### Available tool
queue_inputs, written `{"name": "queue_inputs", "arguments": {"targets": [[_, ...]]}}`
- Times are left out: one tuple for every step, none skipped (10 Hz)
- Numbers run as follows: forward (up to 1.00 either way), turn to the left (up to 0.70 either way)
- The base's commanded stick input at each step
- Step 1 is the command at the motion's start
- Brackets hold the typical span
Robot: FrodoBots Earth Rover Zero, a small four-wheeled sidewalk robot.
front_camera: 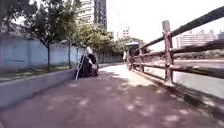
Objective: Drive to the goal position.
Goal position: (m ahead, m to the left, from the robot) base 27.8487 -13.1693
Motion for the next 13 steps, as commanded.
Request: {"name": "queue_inputs", "arguments": {"targets": [[0.92,0.0],[0.92,0.01],[0.92,0.01],[0.92,0.01],[0.92,0.01],[0.92,0.01],[0.92,-0.11],[0.92,-0.17],[0.92,-0.1],[0.92,-0.04],[0.92,0.01],[0.92,0.01],[0.92,0.01]]}}
